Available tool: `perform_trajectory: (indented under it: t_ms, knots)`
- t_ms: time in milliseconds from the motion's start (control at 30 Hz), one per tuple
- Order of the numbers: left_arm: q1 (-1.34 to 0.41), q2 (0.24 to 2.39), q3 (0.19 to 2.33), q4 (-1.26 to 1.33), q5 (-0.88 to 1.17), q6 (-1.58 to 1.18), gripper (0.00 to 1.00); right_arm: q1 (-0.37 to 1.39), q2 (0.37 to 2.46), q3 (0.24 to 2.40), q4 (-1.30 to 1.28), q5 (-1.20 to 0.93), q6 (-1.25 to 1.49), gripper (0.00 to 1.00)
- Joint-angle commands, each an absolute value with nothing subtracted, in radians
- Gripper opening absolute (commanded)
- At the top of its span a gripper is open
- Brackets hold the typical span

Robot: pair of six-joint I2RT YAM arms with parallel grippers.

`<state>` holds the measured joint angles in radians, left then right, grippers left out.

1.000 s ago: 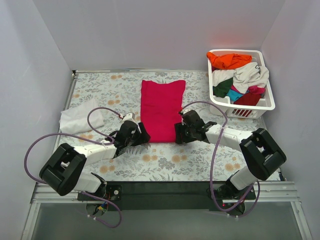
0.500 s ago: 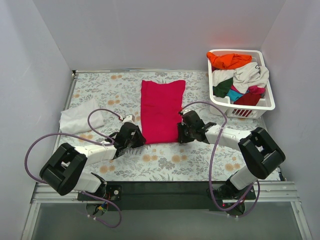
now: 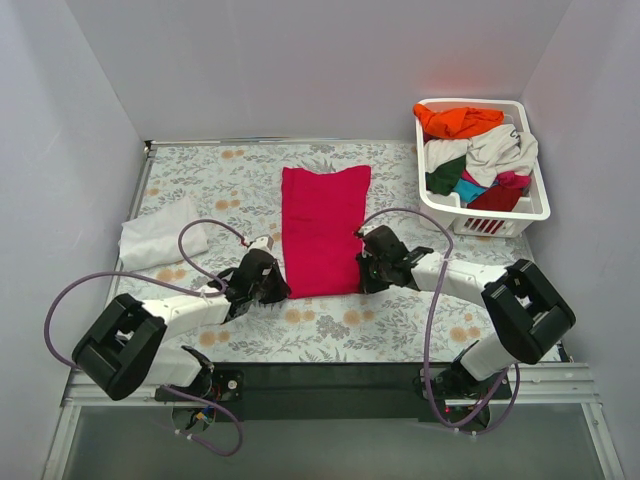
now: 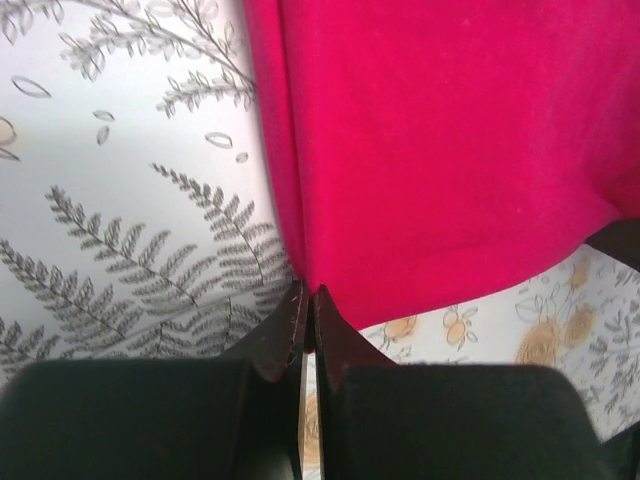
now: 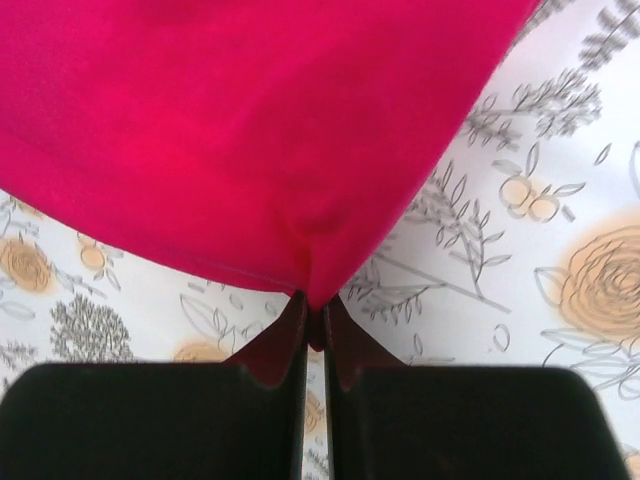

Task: Fold and stack the t-shirts
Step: Fold the tshirt

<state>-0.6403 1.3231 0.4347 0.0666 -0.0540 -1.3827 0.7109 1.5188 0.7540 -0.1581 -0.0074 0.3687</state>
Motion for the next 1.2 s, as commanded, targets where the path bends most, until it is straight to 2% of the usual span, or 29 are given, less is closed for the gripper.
perform_trajectory:
  t_ms: [0,167,633,933,1167]
  knots:
    - [-0.661,1.258,0.413,-0.087,-0.011,-1.351,0.00,0.735,1.471,0.744,-0.300,-0.052,0.325,0.01]
    - [-0.718,1.195,0.399,-0.152,-0.002,-1.390,0.00,0.767,1.402,0.733,-0.405,-0.084,0.311,0.01]
    - [-0.848,0.968,0.403,-0.382,0.256,-1.539,0.00,0.862,1.258,0.721,-0.707,-0.275,0.276,0.01]
    - [-0.890,0.920,0.491,-0.552,0.472,-1.517,0.00,0.925,1.239,0.729,-0.841,-0.455,0.176,0.01]
    - [-0.891,0.876,0.472,-0.603,0.669,-1.488,0.00,0.976,1.212,0.755,-0.894,-0.566,0.123,0.01]
